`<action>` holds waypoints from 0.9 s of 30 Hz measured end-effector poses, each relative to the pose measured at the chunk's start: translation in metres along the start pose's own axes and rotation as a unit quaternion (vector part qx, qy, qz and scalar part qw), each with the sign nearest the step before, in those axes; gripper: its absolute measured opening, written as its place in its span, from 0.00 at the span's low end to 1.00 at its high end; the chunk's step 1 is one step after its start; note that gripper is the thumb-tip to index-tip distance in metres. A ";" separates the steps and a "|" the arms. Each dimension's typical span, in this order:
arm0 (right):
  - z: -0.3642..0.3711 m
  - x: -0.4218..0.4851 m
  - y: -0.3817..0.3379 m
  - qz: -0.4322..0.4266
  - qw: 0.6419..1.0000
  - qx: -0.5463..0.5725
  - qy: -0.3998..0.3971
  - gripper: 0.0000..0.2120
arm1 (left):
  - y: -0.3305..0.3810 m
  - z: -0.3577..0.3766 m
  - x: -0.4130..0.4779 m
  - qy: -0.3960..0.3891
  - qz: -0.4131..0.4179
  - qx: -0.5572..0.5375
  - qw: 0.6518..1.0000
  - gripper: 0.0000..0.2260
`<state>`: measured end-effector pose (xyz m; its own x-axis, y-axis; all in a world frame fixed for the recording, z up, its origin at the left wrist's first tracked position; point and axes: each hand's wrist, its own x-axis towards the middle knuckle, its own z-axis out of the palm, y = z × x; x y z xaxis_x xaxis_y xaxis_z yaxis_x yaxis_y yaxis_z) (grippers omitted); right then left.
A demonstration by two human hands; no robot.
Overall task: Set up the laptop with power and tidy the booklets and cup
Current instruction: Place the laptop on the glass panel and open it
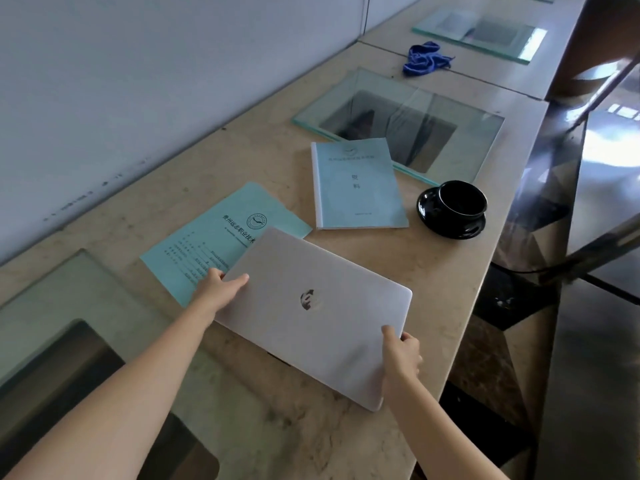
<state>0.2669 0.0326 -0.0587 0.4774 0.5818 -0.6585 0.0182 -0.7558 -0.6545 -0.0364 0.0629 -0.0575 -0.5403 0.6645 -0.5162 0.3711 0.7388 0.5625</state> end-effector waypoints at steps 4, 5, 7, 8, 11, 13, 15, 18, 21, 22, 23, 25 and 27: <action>-0.005 0.003 -0.005 0.000 0.998 0.058 -0.002 0.07 | -0.005 -0.003 -0.015 0.045 0.021 -0.029 0.998 0.12; -0.007 0.001 -0.007 -0.005 0.998 0.063 -0.002 0.07 | -0.008 -0.005 -0.021 0.060 0.021 -0.036 0.997 0.10; -0.010 -0.005 -0.013 -0.026 0.998 0.057 -0.005 0.13 | -0.017 -0.010 -0.035 0.074 0.017 -0.080 0.994 0.09; -0.010 -0.008 -0.016 -0.037 0.998 0.053 -0.004 0.16 | -0.023 -0.015 -0.044 0.076 0.014 -0.109 0.991 0.08; -0.008 -0.021 -0.028 -0.082 0.995 0.034 -0.034 0.16 | -0.048 -0.034 -0.083 0.109 0.009 -0.181 0.977 0.08; -0.001 -0.036 -0.037 -0.104 0.992 0.027 -0.071 0.10 | -0.072 -0.048 -0.118 0.158 0.008 -0.231 0.960 0.08; 0.011 -0.053 -0.041 -0.125 0.985 0.017 -0.115 0.07 | -0.098 -0.057 -0.156 0.209 -0.003 -0.276 0.938 0.08; 0.037 -0.083 -0.037 -0.164 0.969 -0.018 -0.182 0.06 | -0.141 -0.063 -0.206 0.275 -0.046 -0.328 0.903 0.08; 0.069 -0.113 -0.022 -0.198 0.947 -0.074 -0.243 0.06 | -0.185 -0.066 -0.239 0.335 -0.113 -0.349 0.868 0.09; 0.080 -0.123 -0.015 -0.207 0.938 -0.095 -0.263 0.06 | -0.200 -0.066 -0.247 0.351 -0.136 -0.349 0.858 0.11; 0.090 -0.131 -0.007 -0.215 0.928 -0.117 -0.280 0.07 | -0.216 -0.065 -0.254 0.366 -0.156 -0.350 0.848 0.12; 0.108 -0.146 0.010 -0.225 0.911 -0.158 -0.308 0.09 | -0.244 -0.060 -0.270 0.393 -0.185 -0.359 0.826 0.13; 0.121 -0.158 0.028 -0.235 0.893 -0.195 -0.330 0.09 | -0.266 -0.054 -0.286 0.420 -0.204 -0.371 0.803 0.13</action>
<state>0.0853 -0.0445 -0.0178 -0.2829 0.8154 -0.5050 0.4468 -0.3539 -0.8217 -0.0210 -0.3295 -0.0246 -0.9367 -0.1556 -0.3136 -0.3500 0.3988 0.8476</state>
